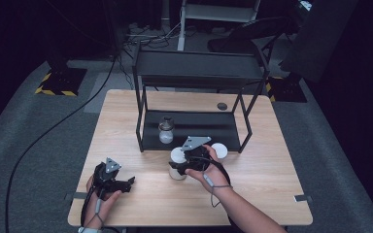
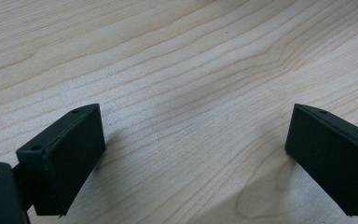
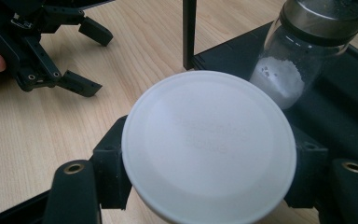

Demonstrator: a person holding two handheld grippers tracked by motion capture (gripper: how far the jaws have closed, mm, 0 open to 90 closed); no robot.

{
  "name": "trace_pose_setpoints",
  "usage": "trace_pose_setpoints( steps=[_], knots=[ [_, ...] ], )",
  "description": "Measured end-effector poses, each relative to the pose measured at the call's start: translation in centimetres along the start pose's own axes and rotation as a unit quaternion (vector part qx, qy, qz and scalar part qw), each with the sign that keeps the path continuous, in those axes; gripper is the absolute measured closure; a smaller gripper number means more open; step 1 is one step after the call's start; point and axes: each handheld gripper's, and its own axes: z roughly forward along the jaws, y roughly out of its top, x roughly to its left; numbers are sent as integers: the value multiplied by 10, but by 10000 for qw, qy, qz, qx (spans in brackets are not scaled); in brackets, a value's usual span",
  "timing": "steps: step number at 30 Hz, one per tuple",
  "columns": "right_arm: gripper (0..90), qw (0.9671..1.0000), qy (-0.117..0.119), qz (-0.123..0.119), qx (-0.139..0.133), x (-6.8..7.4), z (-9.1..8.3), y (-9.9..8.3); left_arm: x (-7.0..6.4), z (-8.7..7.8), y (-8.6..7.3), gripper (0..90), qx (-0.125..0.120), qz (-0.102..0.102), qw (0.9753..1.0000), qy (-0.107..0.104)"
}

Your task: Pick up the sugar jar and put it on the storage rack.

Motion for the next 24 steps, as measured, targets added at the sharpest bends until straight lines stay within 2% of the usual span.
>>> trace_pose_setpoints(
  steps=[5,14,24],
  knots=[
    [335,10000,60,13,-41,-4,-6,6,0,0,0,41,-5,-2,10000,0],
    [335,9999,27,-84,-120,-7,-22,22,0,0,0,41,-4,0,10000,0],
    [335,9997,-42,-60,-243,-19,-38,38,0,0,0,41,1,-3,10000,6]
  ],
)
